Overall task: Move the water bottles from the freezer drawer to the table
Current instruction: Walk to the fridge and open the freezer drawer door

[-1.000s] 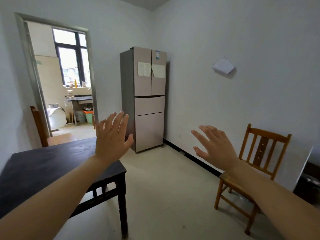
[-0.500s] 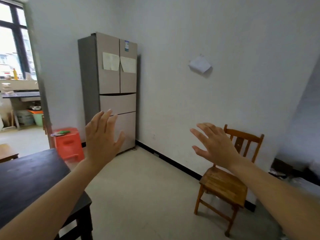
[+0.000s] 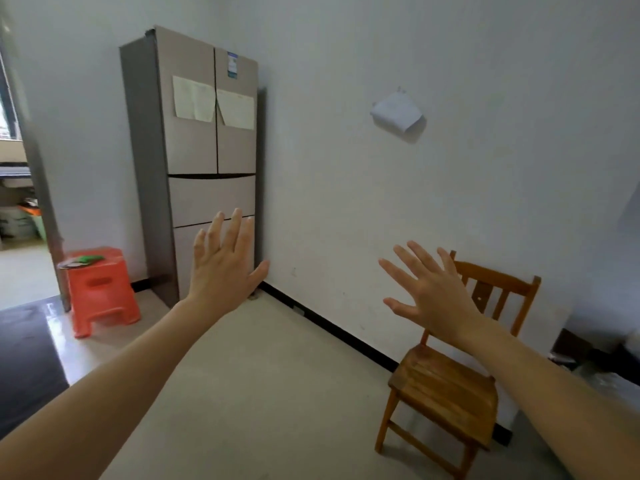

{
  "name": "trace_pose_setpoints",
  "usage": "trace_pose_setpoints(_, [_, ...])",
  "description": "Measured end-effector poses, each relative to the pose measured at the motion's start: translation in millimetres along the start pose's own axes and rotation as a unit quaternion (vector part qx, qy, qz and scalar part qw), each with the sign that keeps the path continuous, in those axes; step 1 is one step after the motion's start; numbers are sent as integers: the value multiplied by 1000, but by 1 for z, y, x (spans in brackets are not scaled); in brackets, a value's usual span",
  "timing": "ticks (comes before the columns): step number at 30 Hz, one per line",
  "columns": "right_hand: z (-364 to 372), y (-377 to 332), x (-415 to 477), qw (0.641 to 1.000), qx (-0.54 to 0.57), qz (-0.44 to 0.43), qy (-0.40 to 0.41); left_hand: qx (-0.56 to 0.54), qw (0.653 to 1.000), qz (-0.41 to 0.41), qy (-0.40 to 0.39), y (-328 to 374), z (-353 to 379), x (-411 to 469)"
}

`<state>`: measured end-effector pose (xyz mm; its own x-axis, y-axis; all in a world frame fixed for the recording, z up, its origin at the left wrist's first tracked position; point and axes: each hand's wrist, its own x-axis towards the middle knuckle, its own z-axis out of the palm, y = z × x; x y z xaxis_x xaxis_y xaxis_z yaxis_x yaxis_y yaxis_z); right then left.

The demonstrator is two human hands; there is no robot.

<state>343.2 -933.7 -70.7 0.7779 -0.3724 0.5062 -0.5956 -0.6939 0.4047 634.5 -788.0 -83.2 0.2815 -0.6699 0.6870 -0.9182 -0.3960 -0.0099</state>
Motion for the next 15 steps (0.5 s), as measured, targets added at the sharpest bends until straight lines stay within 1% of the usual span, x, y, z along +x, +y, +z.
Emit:
trace_pose_setpoints(6, [77, 55, 61, 999, 39, -1, 9, 7, 998, -44, -36, 16, 64, 52])
trace_pose_setpoints(7, [94, 63, 78, 998, 55, -4, 12, 11, 997, -62, -45, 15, 79, 64])
trace_pose_setpoints(10, [131, 63, 103, 994, 94, -13, 49, 12, 994, -87, -60, 8, 102, 73])
trace_pose_setpoints(13, [175, 59, 131, 991, 109, -46, 68, 21, 992, -111, -54, -7, 129, 86])
trace_pose_setpoints(15, [201, 55, 159, 988, 120, -67, 68, 35, 988, -133, -67, -21, 148, 96])
